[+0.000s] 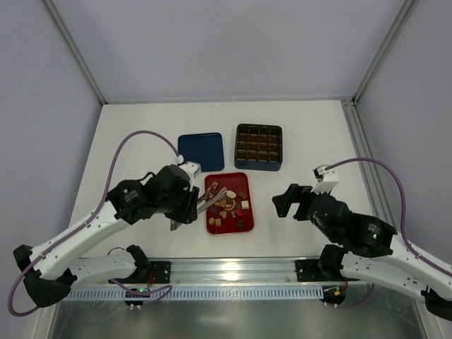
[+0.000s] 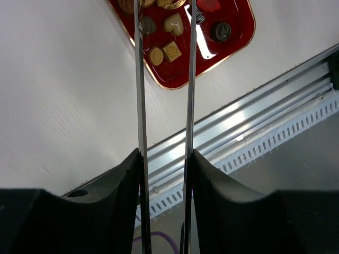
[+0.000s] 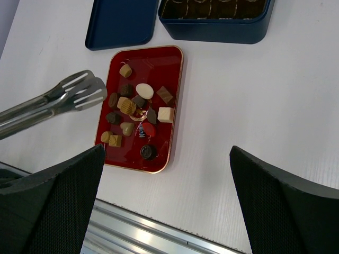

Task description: Pack the chocolate

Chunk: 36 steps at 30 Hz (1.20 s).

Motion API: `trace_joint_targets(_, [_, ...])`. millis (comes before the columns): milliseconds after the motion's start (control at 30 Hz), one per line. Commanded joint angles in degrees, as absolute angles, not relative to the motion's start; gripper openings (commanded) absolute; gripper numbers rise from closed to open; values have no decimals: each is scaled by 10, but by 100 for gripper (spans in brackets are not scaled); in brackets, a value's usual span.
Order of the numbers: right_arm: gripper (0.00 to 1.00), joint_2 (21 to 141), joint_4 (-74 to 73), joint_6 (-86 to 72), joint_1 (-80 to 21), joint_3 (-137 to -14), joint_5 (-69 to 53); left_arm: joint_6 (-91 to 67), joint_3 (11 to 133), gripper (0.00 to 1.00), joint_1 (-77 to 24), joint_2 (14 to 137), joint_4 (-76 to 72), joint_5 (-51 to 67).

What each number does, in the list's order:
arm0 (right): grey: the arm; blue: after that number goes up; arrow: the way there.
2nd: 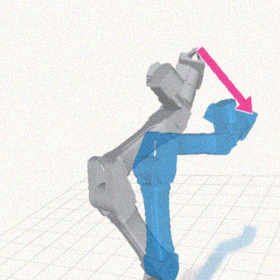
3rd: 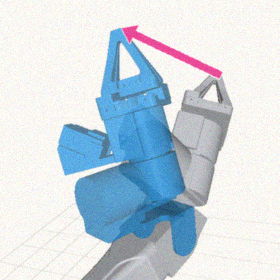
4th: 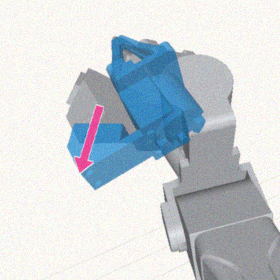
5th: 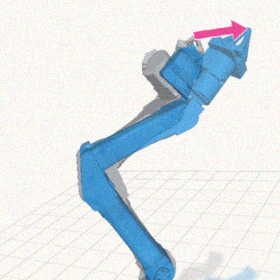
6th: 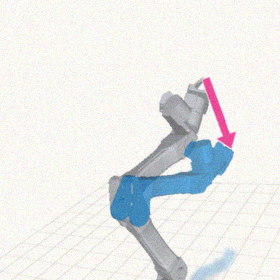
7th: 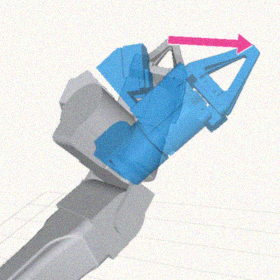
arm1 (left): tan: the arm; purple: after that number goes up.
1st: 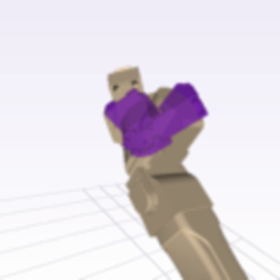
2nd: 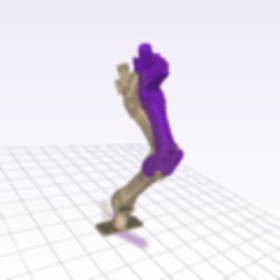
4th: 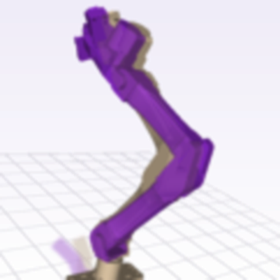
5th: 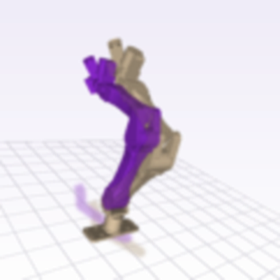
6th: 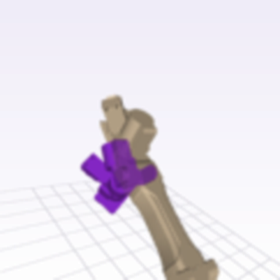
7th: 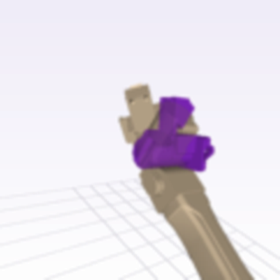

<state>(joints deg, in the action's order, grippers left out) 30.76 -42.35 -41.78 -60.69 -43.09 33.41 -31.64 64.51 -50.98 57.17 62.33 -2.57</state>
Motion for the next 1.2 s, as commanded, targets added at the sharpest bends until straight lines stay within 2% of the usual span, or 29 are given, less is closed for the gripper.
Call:
trace_joint_targets(0, [100, 316, -410, -428, -610, -427, 347, -331, 635, 40, -537, 570, 616, -39])
trace_joint_targets(333, [100, 312, -404, -442, -610, -413, 338, -336, 616, 36, -554, 609, 581, -53])
trace_joint_targets(1167, [100, 270, -421, -455, -610, -390, 342, -349, 599, 36, -579, 661, 548, -65])
